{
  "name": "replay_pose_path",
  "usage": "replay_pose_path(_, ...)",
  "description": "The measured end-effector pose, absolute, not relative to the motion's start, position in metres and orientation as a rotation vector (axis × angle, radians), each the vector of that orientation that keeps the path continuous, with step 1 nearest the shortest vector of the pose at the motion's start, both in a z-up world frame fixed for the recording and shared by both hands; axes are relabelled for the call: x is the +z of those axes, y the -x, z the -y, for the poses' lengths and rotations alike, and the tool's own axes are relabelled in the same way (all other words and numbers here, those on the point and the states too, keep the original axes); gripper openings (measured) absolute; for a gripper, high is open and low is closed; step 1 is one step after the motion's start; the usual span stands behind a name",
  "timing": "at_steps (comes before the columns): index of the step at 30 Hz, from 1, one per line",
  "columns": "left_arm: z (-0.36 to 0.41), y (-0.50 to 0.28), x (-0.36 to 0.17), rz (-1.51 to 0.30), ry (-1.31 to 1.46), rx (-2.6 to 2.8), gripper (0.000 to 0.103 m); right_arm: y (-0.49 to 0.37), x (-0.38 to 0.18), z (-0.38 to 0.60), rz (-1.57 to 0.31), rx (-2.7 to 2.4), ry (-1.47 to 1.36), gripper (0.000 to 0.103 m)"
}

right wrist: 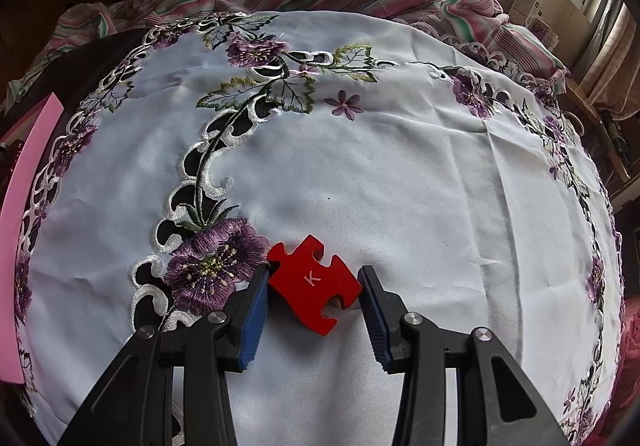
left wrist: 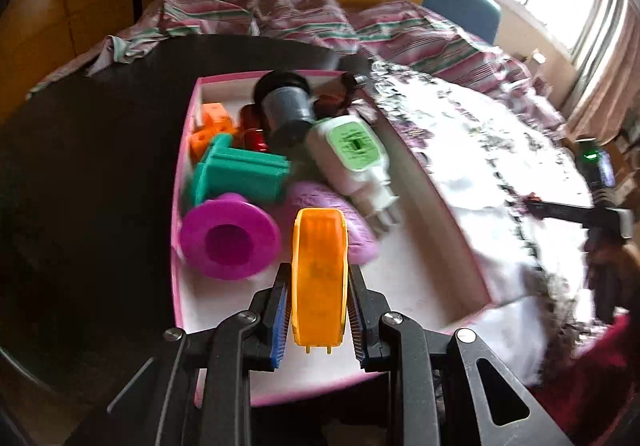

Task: Organize rigid objects
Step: 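Carry the orange holder into the tray and open the left gripper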

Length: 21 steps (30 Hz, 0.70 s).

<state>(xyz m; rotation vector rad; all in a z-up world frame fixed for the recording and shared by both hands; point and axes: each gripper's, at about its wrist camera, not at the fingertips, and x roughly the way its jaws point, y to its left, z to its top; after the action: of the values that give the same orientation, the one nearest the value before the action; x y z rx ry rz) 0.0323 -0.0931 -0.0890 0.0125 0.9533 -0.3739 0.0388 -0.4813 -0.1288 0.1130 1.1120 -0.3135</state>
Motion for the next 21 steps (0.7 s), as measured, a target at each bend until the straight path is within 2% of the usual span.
replay_pose_path(21,0.094,-0.024,-0.104,-0.949,-0.098,-0.327,0.027,-0.039,-0.129,0.481,-1.110,-0.318,-0.111,0.044)
